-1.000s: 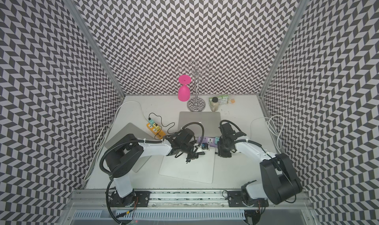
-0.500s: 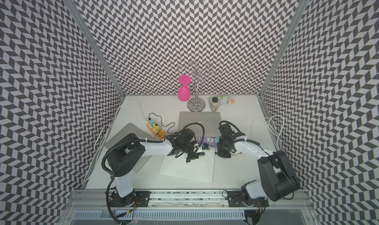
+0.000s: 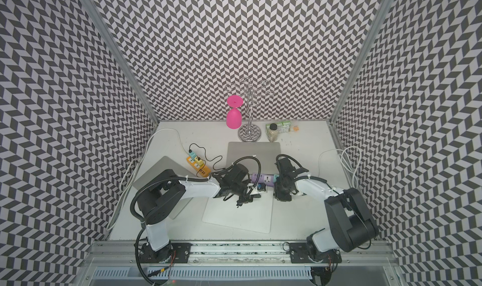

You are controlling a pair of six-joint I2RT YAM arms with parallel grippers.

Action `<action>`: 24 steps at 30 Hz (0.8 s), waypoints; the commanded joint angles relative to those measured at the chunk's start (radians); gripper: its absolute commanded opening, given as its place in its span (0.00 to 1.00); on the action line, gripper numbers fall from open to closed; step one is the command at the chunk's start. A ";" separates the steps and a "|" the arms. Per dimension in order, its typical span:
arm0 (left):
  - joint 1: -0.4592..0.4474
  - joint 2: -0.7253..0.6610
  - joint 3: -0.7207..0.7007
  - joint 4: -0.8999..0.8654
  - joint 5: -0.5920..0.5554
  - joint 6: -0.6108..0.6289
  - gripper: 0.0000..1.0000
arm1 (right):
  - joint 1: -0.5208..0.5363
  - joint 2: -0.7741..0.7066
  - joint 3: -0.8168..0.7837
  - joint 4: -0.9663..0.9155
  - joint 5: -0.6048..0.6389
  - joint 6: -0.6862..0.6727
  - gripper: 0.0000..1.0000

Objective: Unplug the laptop charger
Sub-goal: Remove the charging cable from the laptop.

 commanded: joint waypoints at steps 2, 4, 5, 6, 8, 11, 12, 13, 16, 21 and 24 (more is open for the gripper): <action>-0.007 0.021 0.010 -0.011 0.005 0.022 0.00 | 0.006 0.011 -0.011 0.027 0.000 0.038 0.30; -0.006 0.022 0.011 -0.013 0.005 0.020 0.00 | 0.007 0.013 -0.011 0.028 0.001 0.037 0.30; -0.007 0.022 0.011 -0.010 0.005 0.021 0.00 | 0.007 0.014 -0.011 0.027 0.002 0.037 0.30; -0.007 0.024 0.010 -0.009 0.006 0.019 0.00 | 0.008 0.016 -0.012 0.025 0.004 0.038 0.30; -0.008 0.025 0.007 -0.005 0.006 0.018 0.00 | 0.007 0.018 -0.017 0.029 0.004 0.040 0.30; -0.008 0.025 0.006 -0.003 0.005 0.015 0.00 | 0.007 0.022 -0.022 0.035 0.004 0.043 0.30; -0.008 0.025 0.006 -0.003 0.005 0.014 0.00 | 0.007 0.024 -0.022 0.034 0.003 0.045 0.29; -0.008 0.025 0.005 -0.001 0.005 0.014 0.00 | 0.007 0.024 -0.022 0.034 0.004 0.043 0.29; -0.010 0.027 0.003 0.002 0.005 0.013 0.00 | 0.006 0.030 -0.020 0.033 0.007 0.043 0.28; -0.010 0.028 0.003 0.004 0.005 0.013 0.00 | 0.008 0.037 -0.023 0.039 0.006 0.045 0.27; -0.010 0.030 0.003 0.003 0.003 0.013 0.00 | 0.007 0.038 -0.026 0.041 0.004 0.049 0.26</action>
